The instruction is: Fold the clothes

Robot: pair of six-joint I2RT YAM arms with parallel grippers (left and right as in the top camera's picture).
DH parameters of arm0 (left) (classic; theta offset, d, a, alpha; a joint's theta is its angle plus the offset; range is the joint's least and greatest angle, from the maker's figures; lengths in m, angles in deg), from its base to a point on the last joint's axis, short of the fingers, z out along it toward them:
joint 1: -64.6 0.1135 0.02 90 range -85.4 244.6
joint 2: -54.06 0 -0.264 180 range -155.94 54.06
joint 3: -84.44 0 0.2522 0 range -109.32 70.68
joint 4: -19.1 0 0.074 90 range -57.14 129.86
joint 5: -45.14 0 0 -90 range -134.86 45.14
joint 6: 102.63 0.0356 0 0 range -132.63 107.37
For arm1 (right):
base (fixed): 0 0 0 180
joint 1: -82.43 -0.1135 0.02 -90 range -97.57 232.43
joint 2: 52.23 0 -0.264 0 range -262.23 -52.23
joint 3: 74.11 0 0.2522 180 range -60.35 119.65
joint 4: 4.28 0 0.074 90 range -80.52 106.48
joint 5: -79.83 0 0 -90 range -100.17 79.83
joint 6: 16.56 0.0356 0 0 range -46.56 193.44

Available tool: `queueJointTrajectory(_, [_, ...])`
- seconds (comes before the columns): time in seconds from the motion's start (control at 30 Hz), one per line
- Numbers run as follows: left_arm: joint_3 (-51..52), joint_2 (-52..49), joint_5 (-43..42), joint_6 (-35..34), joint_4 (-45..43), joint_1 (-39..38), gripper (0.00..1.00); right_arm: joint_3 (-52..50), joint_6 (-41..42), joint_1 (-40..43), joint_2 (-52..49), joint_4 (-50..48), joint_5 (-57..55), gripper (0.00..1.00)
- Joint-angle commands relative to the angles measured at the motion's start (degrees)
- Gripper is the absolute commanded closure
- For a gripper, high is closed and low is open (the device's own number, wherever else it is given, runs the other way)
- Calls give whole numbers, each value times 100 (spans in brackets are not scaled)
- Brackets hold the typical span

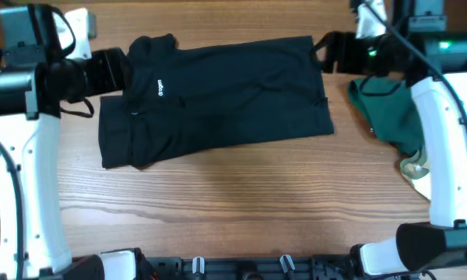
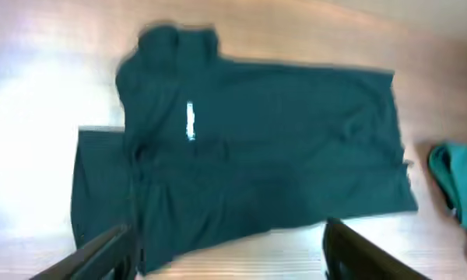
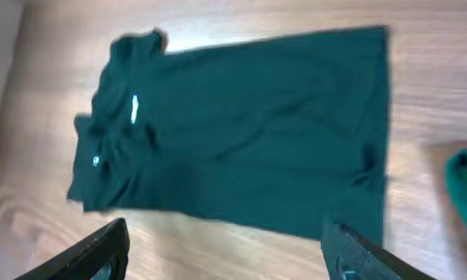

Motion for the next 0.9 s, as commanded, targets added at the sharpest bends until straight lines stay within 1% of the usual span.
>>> queueJointTrajectory(0.0, [98,-229,76,66,254,-15,21,85,72,-498,20,-46,-577,18])
queueJointTrajectory(0.1, [98,-229,76,66,254,-15,20,85,87,-568,13,-157,-573,16])
queueJointTrajectory(0.2, [98,-264,81,68,131,-15,15,81,136,-566,-22,-221,-638,12])
queueJointTrajectory(0.27, [98,-369,74,15,-160,-15,13,81,197,-568,-105,-221,-610,12])
queueJointTrajectory(0.33, [98,-490,46,-232,-367,-17,10,79,157,-566,-203,-216,-614,11])
queueJointTrajectory(0.37, [98,-584,-61,-258,-501,-15,10,79,44,-568,-284,-236,-601,10])
queueJointTrajectory(0.43, [98,-802,-186,-256,-824,-17,5,79,-367,-566,-422,-339,-361,8])
queueJointTrajectory(0.5, [98,-1091,-186,-256,-1207,-15,3,79,-387,-566,-573,-492,-284,8])
queueJointTrajectory(0.57, [98,-1360,-186,-260,-1497,-15,3,79,-2,-566,-719,-623,-404,8])
queueJointTrajectory(0.63, [96,-1725,-181,-326,-1794,-15,4,79,660,-566,-933,-702,-772,8])
queueJointTrajectory(0.73, [96,-2358,63,-317,-2234,-15,4,79,813,-566,-1209,-726,-719,8])
queueJointTrajectory(0.87, [96,-3239,560,660,-3176,-15,3,79,758,-566,-1482,-564,-612,8])
